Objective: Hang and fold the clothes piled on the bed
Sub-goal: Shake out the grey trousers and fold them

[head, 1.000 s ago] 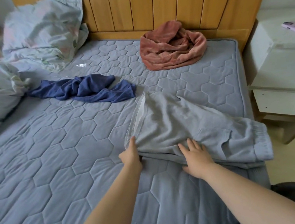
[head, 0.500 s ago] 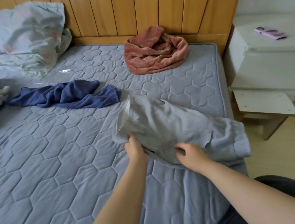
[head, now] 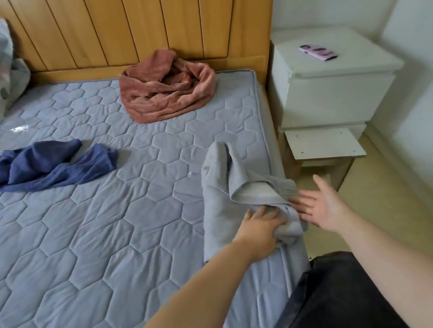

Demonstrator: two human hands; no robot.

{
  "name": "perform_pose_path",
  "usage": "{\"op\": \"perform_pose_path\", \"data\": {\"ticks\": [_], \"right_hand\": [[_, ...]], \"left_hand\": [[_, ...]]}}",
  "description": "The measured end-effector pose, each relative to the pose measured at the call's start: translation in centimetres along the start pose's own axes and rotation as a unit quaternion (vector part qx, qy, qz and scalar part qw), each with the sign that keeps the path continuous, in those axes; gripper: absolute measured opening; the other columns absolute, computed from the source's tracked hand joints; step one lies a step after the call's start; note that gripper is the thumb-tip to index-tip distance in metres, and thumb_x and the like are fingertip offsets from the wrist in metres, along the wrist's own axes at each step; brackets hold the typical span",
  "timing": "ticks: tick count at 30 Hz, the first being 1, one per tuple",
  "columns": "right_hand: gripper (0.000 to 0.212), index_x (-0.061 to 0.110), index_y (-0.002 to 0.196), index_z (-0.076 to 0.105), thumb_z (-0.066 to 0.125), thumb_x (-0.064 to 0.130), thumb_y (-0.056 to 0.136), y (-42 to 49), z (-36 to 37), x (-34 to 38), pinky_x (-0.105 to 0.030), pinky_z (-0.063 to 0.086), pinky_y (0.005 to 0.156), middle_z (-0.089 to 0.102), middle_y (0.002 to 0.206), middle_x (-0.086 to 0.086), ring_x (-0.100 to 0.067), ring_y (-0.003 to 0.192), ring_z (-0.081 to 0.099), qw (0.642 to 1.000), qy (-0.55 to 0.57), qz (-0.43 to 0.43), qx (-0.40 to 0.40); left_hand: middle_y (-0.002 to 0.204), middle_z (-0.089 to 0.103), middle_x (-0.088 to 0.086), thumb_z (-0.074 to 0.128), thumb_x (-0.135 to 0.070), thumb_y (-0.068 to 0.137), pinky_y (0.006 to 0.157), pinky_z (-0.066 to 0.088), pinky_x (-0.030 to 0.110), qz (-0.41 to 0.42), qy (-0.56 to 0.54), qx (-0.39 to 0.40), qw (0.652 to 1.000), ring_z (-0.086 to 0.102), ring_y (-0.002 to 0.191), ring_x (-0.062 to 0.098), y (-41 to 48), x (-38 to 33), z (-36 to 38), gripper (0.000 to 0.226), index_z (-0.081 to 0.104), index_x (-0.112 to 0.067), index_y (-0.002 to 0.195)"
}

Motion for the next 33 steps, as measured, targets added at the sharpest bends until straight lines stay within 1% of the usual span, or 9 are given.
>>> {"op": "perform_pose_path", "data": {"ticks": [5, 9, 12, 14, 16, 19, 22, 29, 33], "right_hand": [[0.067, 0.016, 0.121, 0.059, 0.065, 0.063, 0.074, 1.1, 2.9, 1.8, -0.031, 0.047, 0.080, 0.064, 0.115, -0.006, -0.017, 0.094, 0.060, 0.951, -0.278, -0.138, -0.004], [0.085, 0.017, 0.138, 0.043, 0.079, 0.049, 0.067, 0.3, 6.8, 3.2, -0.034, 0.041, 0.102, 0.047, 0.134, -0.001, -0.019, 0.122, 0.046, 0.817, -0.514, -0.260, -0.031], [0.094, 0.021, 0.144, 0.031, 0.073, 0.057, 0.068, 0.4, 9.3, 3.7, -0.039, 0.029, 0.110, 0.032, 0.144, -0.006, -0.026, 0.133, 0.031, 0.677, -0.669, -0.291, -0.098], [0.076, 0.020, 0.137, 0.041, 0.068, 0.053, 0.075, 1.5, 10.4, 3.8, -0.041, 0.030, 0.108, 0.032, 0.145, -0.008, -0.030, 0.134, 0.030, 0.645, -0.702, -0.280, -0.111], [0.033, 0.011, 0.107, 0.058, 0.061, 0.035, 0.084, 1.5, 11.8, 4.7, -0.035, 0.040, 0.089, 0.052, 0.124, -0.014, -0.032, 0.118, 0.047, 0.680, -0.661, -0.301, -0.100], [0.025, 0.008, 0.070, 0.052, 0.054, 0.020, 0.091, 2.0, 10.6, 5.9, -0.027, 0.035, 0.058, 0.053, 0.070, -0.011, -0.025, 0.068, 0.051, 0.877, -0.401, -0.250, -0.082], [0.027, 0.008, 0.106, 0.061, 0.060, 0.029, 0.090, 3.6, 8.1, 4.9, -0.037, 0.050, 0.087, 0.063, 0.094, -0.013, -0.028, 0.089, 0.061, 0.989, -0.097, -0.105, -0.048], [0.043, 0.004, 0.123, 0.057, 0.054, 0.032, 0.091, 6.6, -1.5, -0.6, -0.040, 0.053, 0.083, 0.066, 0.107, -0.015, -0.031, 0.090, 0.065, 0.973, -0.188, 0.037, -0.128], [0.042, 0.002, 0.124, 0.056, 0.056, 0.031, 0.093, 6.5, -1.4, 0.7, -0.040, 0.050, 0.092, 0.065, 0.112, -0.013, -0.030, 0.098, 0.063, 0.971, -0.201, -0.003, -0.132]], "left_hand": [[0.160, 0.013, 0.004, 0.053, -0.022, 0.088, 0.120, 0.004, 0.041, -0.031, 0.029, -0.045, 0.998, 0.006, 0.148, 0.021, -1.5, 1.6, -0.1, 0.072, 0.019, -0.013, 0.151], [0.134, 0.057, 0.007, 0.043, -0.042, 0.068, 0.106, 0.031, 0.043, -0.048, 0.062, -0.148, 0.986, 0.052, 0.126, 0.026, -4.2, 3.5, -1.9, 0.070, 0.059, -0.009, 0.128], [0.116, 0.068, 0.003, 0.043, -0.042, 0.064, 0.096, 0.045, 0.043, -0.047, 0.058, -0.193, 0.978, 0.063, 0.111, 0.024, -5.5, 4.1, -2.6, 0.063, 0.070, -0.011, 0.111], [0.112, 0.069, 0.004, 0.042, -0.036, 0.065, 0.092, 0.049, 0.042, -0.036, 0.055, -0.215, 0.974, 0.066, 0.106, 0.024, -5.8, 4.3, -2.9, 0.057, 0.072, -0.011, 0.106], [0.107, 0.071, 0.004, 0.042, -0.030, 0.066, 0.087, 0.054, 0.040, -0.026, 0.047, -0.219, 0.974, 0.067, 0.101, 0.023, -5.9, 4.5, -3.1, 0.051, 0.074, -0.010, 0.101], [0.105, 0.072, 0.003, 0.045, -0.024, 0.068, 0.085, 0.056, 0.034, 0.012, 0.011, -0.257, 0.966, 0.067, 0.101, 0.021, -6.3, 4.5, -4.0, 0.044, 0.075, -0.009, 0.098], [0.110, 0.070, 0.005, 0.046, -0.018, 0.067, 0.088, 0.053, 0.029, 0.072, -0.022, -0.297, 0.952, 0.065, 0.105, 0.020, -6.5, 3.5, -5.7, 0.044, 0.074, -0.006, 0.100], [0.098, 0.066, 0.003, 0.038, -0.050, 0.081, 0.075, 0.053, 0.036, 0.103, 0.038, -0.039, 0.993, 0.060, 0.093, 0.023, -2.4, 1.8, -0.1, 0.052, 0.071, -0.011, 0.090], [0.106, 0.067, 0.005, 0.047, -0.040, 0.088, 0.084, 0.048, 0.036, 0.064, -0.039, -0.212, 0.974, 0.058, 0.100, 0.024, -2.8, 3.6, -4.5, 0.036, 0.072, -0.013, 0.089]]}}
Point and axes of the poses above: each hand's wrist, its own y-axis towards the middle knuckle, its own z-axis out of the palm, x = y × z, the point moved 10 cm from there along y, towards the middle knuckle
